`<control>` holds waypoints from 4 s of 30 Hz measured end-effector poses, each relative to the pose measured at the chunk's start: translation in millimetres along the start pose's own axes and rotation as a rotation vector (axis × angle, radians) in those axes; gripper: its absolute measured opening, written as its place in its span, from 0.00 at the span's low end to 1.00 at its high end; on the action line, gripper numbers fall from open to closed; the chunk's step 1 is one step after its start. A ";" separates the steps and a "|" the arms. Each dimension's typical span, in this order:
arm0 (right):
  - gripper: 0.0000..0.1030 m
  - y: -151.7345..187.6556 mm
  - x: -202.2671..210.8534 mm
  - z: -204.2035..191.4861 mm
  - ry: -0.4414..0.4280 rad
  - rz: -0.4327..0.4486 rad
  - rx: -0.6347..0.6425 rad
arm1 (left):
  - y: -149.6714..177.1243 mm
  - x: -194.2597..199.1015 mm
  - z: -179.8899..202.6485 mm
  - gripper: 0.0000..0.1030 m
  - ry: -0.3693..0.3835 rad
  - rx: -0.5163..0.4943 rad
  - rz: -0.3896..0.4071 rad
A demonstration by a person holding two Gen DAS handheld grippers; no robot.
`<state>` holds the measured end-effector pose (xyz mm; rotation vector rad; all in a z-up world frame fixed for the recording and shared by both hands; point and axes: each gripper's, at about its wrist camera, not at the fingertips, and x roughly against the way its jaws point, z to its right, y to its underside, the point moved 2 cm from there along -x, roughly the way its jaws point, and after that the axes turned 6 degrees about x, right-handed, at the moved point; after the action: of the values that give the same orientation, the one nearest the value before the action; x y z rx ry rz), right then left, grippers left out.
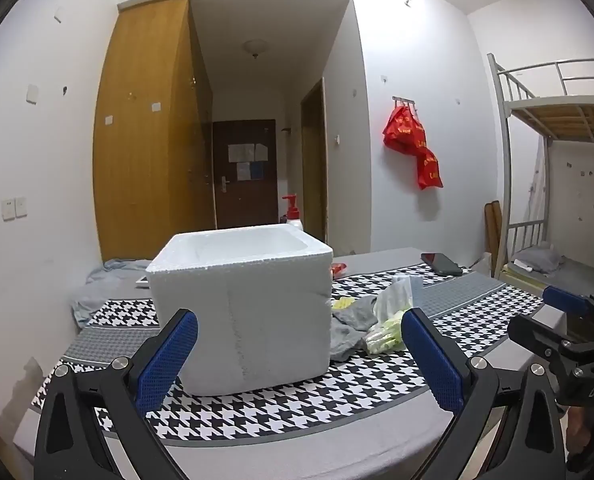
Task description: Organize soft objects
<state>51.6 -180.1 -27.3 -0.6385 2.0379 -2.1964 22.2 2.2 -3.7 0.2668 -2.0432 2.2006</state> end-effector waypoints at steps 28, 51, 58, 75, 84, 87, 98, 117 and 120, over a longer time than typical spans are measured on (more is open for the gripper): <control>1.00 -0.3 1.3 0.6 -0.002 -0.004 -0.002 | 0.7 -2.5 -1.5 0.99 0.014 0.001 -0.023; 1.00 1.6 -3.4 -0.2 -0.003 -0.013 -0.003 | -0.9 -5.4 -5.6 0.99 0.014 0.006 -0.034; 1.00 1.7 -3.4 -0.2 -0.002 -0.011 -0.002 | -1.1 -6.6 -5.0 0.99 0.018 0.006 -0.036; 1.00 4.1 -12.0 15.1 0.025 -0.037 -0.021 | 4.4 -33.5 12.0 0.99 0.070 -0.020 -0.088; 1.00 5.8 -29.4 25.2 0.033 -0.071 -0.029 | 8.6 -61.8 10.8 0.99 0.055 -0.010 -0.143; 1.00 5.9 -35.6 27.6 0.033 -0.079 -0.029 | 10.8 -75.0 5.5 0.99 0.043 0.007 -0.169; 1.00 0.8 -63.0 29.7 0.027 -0.116 -0.027 | 11.8 -111.6 -1.2 0.99 -0.006 0.000 -0.222; 1.00 -2.0 -102.4 43.6 0.012 -0.172 -0.044 | 7.1 -133.1 -17.8 0.99 -0.108 0.029 -0.255; 1.00 -0.3 -105.5 47.3 0.005 -0.178 -0.048 | 9.7 -127.4 2.0 0.99 -0.034 0.000 -0.268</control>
<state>164.3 -189.2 -51.6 -0.8515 2.1184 -2.2490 144.7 3.0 -40.3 0.5469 -1.8962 2.0469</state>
